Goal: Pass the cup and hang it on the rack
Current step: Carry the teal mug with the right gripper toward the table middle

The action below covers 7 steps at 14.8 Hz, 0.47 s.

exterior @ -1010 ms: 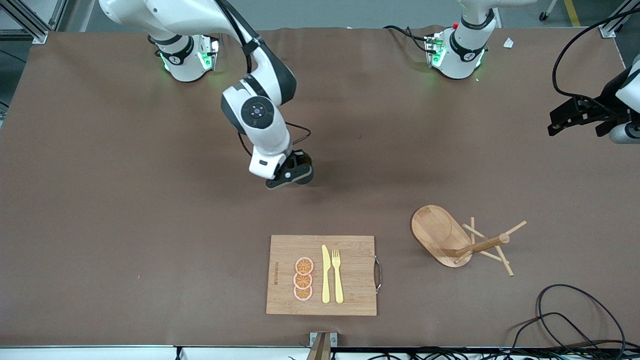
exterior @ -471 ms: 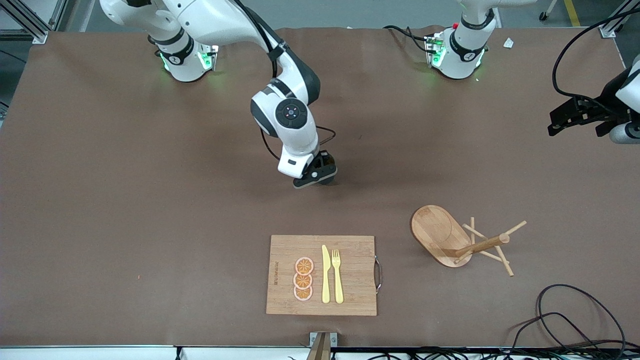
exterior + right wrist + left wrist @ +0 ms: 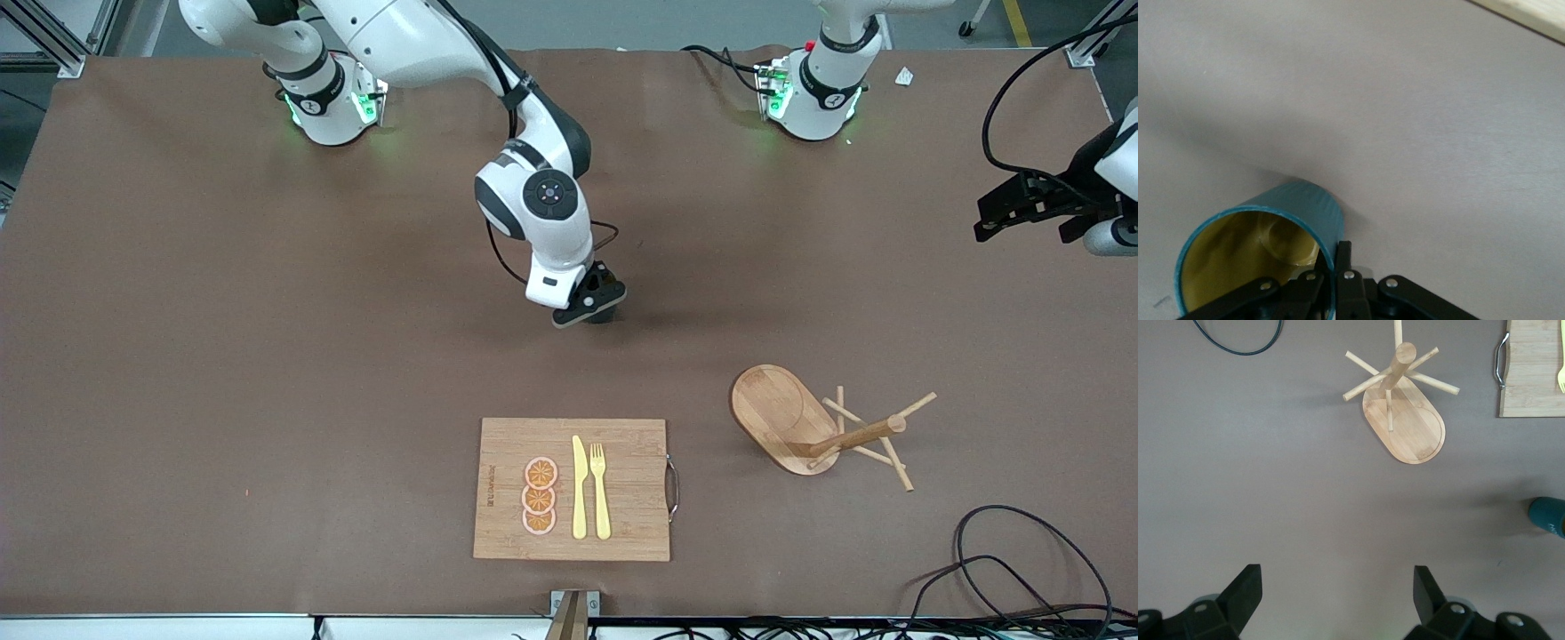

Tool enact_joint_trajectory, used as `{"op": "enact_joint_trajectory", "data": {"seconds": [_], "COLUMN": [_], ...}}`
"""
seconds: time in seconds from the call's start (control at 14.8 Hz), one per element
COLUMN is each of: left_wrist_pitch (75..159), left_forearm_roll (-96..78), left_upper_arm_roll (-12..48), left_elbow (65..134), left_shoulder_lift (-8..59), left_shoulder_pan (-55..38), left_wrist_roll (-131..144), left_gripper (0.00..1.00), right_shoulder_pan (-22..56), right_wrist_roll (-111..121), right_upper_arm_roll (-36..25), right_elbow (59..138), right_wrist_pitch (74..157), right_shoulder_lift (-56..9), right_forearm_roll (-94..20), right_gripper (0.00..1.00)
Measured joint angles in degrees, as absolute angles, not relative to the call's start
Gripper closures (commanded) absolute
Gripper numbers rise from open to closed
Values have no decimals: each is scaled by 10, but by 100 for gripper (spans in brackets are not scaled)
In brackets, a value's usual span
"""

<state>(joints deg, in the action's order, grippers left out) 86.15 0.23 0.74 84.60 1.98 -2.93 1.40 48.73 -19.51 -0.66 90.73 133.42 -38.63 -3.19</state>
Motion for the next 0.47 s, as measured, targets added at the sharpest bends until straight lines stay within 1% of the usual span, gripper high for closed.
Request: {"op": "enact_joint_trajectory", "data": {"seconds": [0.13, 0.2, 0.27, 0.34, 0.47], "left_wrist_pitch": [862, 862, 862, 862, 862], "left_forearm_roll": [2, 2, 2, 2, 2], "left_upper_arm_roll": [7, 7, 7, 7, 7], "left_elbow": [846, 846, 846, 846, 846], "left_shoulder_lift": [20, 20, 20, 20, 20], "left_shoulder_pan": [-29, -29, -29, -29, -29], "left_wrist_roll": [14, 14, 14, 14, 14], "left_gripper": [0, 0, 0, 0, 0], "right_shoulder_pan": [496, 500, 503, 505, 505], "right_wrist_roll": [-195, -195, -195, -195, -195], "right_upper_arm_roll": [-7, -7, -7, -7, -8], "right_elbow": [905, 905, 905, 905, 905], "right_wrist_pitch": [1334, 1334, 1334, 1334, 1334], "right_shoulder_lift": [-388, -388, -390, -390, -391], "right_forearm_roll": [-19, -17, -13, -5, 5], "right_gripper": [98, 94, 76, 1, 0]}}
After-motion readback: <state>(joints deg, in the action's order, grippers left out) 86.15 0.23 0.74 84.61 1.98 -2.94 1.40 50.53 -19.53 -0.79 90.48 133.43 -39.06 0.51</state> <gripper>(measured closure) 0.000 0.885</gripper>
